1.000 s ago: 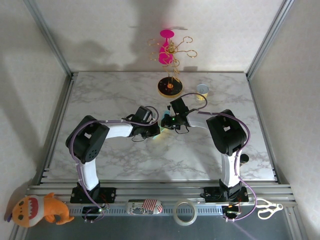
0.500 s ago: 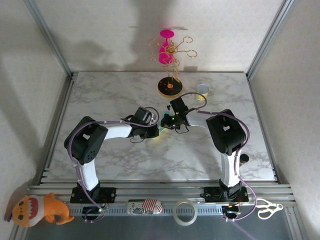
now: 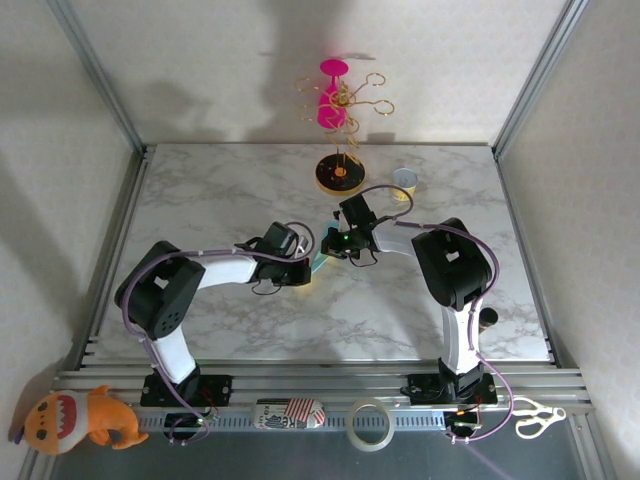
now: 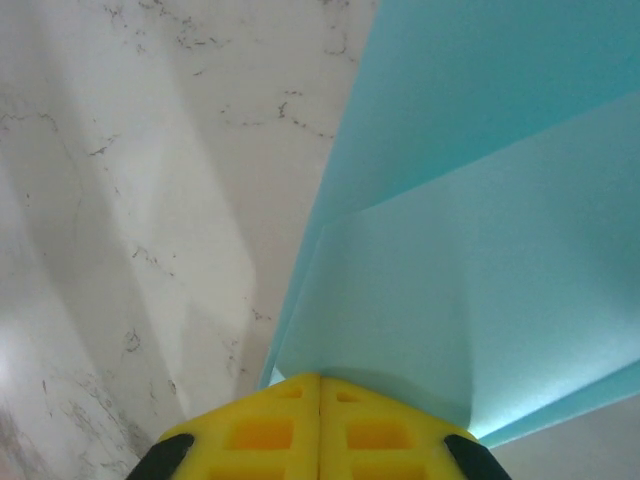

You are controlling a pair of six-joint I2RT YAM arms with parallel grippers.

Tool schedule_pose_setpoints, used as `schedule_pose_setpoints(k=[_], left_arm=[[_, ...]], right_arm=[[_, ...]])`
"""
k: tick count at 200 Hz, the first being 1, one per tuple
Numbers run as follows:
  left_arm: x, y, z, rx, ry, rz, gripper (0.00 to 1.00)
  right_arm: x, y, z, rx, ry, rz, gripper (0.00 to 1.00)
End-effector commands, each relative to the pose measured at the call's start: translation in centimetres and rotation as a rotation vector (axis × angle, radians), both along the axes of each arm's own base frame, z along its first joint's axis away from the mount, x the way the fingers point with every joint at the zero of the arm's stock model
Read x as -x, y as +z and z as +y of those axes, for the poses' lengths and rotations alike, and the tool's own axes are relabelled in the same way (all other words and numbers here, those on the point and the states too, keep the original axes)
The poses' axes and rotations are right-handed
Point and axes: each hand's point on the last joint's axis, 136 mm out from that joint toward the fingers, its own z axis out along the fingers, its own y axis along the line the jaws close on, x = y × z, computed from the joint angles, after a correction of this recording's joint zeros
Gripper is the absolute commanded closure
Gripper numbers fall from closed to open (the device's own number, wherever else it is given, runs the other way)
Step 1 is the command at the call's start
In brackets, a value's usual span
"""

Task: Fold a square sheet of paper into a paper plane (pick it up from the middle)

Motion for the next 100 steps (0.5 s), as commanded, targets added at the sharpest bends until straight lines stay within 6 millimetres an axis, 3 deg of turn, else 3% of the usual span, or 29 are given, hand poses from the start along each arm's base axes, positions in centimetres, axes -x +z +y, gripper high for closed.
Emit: schedule_pose_setpoints(k=[1,25,61,100], left_arm=[[5.9,-3.2,3.4,-0.155,-0.024,0.196,1.0],[4.0,-0.9,2.7,-0.13,-0.005,0.112,1.0],[-1.3,5.2,0.3,0.021,0.098,-0.099,1.0],[-4.2,4.9,-1.8,0.095,0.169,-0.11,1.0]], right_arm=[[4.0,-7.4,-4.6,0.237,-0.027,0.178,0.92],[3.9,-7.2,-4.6,0.232,-0.026,0.175,0.92],[3.7,-6.6,-4.3,0.217,-0.024,0.164,0.92],[3.7,-6.5,-4.1,0.203,-0.022,0.165,0.91]])
